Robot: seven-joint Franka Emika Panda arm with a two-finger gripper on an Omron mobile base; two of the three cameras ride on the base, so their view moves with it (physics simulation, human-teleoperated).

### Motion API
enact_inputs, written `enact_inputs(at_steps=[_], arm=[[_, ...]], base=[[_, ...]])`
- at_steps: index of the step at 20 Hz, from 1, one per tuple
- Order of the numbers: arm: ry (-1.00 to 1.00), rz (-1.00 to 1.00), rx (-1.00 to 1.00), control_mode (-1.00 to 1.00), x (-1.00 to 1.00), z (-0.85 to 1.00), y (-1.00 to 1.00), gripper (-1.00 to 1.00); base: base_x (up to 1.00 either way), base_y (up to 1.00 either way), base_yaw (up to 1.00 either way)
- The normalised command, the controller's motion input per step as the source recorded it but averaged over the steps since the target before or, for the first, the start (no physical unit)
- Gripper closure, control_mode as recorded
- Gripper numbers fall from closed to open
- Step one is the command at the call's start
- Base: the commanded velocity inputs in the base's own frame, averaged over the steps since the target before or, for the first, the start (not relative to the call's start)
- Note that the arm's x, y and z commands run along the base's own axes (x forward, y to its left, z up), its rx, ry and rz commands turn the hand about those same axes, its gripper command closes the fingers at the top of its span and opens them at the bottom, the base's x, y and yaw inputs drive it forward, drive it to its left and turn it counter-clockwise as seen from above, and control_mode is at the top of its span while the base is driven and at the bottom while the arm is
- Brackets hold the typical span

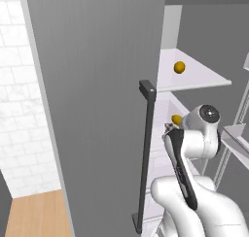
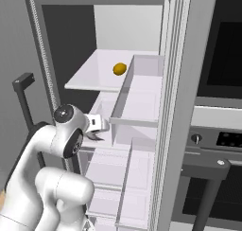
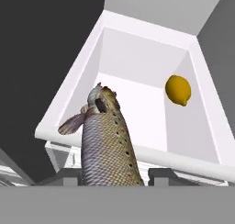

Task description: Place one lemon and one fish in each tupperware on the nearby counter, to pack two identical lunches.

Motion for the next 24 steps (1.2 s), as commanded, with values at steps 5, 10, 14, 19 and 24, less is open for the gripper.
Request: enact_inputs(at_steps=[5, 10, 14, 19, 24], arm=[[0.00, 0.00, 0.00, -1.00, -0.76, 1.00, 0.10, 1.00], [0.00, -0.02, 0.03, -1.00, -0.76, 0.95, 0.05, 1.00], [-0.13, -0.19, 0.09, -1.00, -0.62, 0.42, 0.15, 1.00], [-0.32, -0.08, 0.11, -1.00, -0.27, 0.12, 0.35, 1.00], [-0.24, -0.02, 0.14, 1.00, -0.50, -0.13, 0.20, 1.00]], base=[[0.00, 0.00, 0.00], [0.00, 0.00, 0.00], [0.00, 0.00, 0.00], [0.00, 0.00, 0.00], [-0.20, 0.03, 0.00]])
